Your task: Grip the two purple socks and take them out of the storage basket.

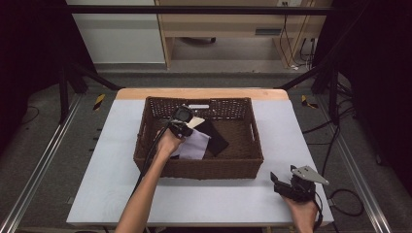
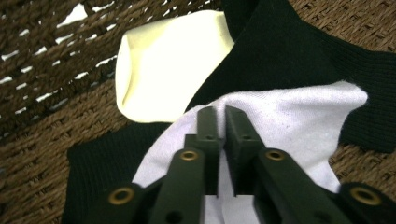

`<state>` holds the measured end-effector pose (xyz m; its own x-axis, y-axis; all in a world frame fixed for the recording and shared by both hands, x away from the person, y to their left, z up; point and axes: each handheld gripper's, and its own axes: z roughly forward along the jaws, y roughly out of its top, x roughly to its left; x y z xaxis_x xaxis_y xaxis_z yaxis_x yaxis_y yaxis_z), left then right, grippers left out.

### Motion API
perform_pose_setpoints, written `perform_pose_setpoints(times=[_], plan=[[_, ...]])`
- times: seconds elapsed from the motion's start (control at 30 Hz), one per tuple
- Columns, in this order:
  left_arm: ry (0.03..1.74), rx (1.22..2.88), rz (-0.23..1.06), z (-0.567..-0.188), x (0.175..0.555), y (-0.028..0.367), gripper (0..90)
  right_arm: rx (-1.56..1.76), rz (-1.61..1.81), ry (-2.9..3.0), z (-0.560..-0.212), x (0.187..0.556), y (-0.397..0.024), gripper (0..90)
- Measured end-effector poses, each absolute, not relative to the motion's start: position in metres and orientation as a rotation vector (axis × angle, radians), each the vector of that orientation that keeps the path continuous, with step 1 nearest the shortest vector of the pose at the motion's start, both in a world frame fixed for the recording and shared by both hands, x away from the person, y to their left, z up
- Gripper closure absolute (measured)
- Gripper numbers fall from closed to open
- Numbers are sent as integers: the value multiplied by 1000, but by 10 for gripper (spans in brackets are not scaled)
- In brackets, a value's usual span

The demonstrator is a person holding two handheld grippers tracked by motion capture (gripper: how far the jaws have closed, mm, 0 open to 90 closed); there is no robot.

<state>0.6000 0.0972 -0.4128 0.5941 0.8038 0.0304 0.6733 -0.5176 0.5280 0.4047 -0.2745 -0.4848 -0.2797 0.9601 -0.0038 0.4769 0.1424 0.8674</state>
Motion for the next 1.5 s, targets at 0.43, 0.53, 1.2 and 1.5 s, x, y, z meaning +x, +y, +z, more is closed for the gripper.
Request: perform_pose_setpoints(times=[0.43,0.53,1.2,1.5], plan=[[1011,2127,465,-383,569,106,859,1373,1061,1835,-485,404,-274,203],[990,2064,493,-373,562,110,860,1372,1061,1832,-485,404,-274,203],[846,1813,545,-309,495,150,861,1368,1051,1835,-485,404,-273,202],[777,1761,563,-286,459,168,860,1368,1042,1839,-485,405,-272,201]])
